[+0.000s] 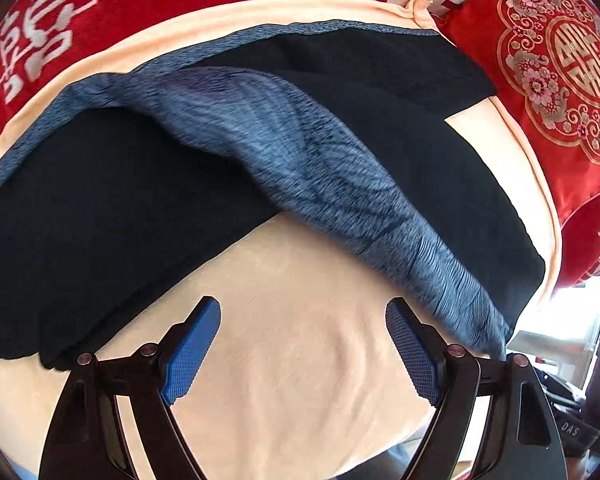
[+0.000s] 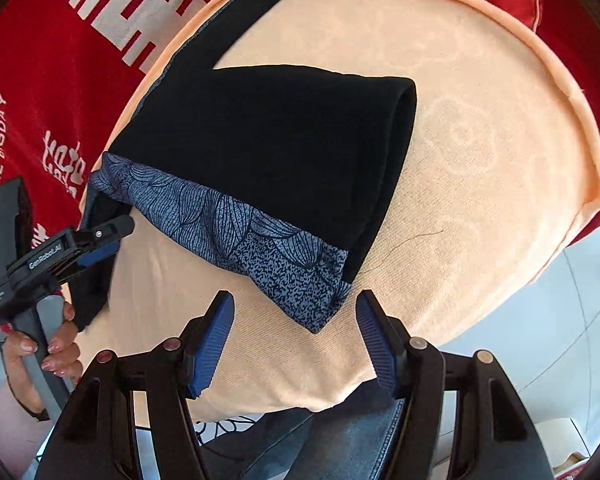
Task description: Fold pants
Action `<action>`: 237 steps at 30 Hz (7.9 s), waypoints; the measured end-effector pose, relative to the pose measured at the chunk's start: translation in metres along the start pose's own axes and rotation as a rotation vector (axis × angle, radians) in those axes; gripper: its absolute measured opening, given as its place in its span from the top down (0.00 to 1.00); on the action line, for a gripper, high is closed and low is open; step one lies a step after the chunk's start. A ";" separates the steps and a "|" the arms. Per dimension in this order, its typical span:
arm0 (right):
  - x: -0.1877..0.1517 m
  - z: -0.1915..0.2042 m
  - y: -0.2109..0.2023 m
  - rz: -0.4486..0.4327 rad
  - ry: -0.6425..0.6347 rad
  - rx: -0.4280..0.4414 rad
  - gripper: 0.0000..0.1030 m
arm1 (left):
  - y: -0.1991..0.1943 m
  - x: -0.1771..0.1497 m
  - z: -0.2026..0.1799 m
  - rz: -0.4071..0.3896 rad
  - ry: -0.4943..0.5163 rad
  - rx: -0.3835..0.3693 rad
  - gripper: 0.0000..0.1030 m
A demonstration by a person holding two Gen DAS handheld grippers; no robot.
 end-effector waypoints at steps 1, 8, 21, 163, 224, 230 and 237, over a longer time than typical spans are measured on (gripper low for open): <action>0.001 -0.003 0.001 0.004 0.001 0.033 0.35 | 0.006 0.004 -0.006 -0.001 -0.005 -0.004 0.17; 0.007 -0.004 0.006 0.010 0.015 0.205 0.39 | 0.029 0.017 -0.036 0.011 -0.052 -0.050 0.17; 0.016 -0.010 0.019 0.081 0.058 0.330 0.41 | 0.023 0.015 -0.032 0.054 -0.131 -0.134 0.12; 0.144 0.239 0.097 0.107 -0.531 0.005 0.68 | -0.073 0.036 0.309 -0.271 -0.154 0.263 0.00; 0.145 0.075 0.052 0.149 -0.240 -0.020 0.54 | -0.022 0.071 0.123 -0.172 -0.146 0.402 0.00; 0.190 0.064 0.047 0.079 -0.240 -0.047 0.54 | -0.019 0.108 0.079 -0.208 -0.162 0.330 0.00; 0.264 0.077 0.045 -0.016 -0.316 -0.036 0.54 | 0.001 0.155 0.029 -0.258 -0.175 0.302 0.00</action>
Point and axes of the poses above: each gripper's, at about its wrist camera, not at the fingertips, and y roughly the way its jaws point, z to its left, x to its top, the point moved 4 cm from there along y, roughly the way its jaws point, and after that the axes turned 14 degrees about -y, right-handed, at the moved point
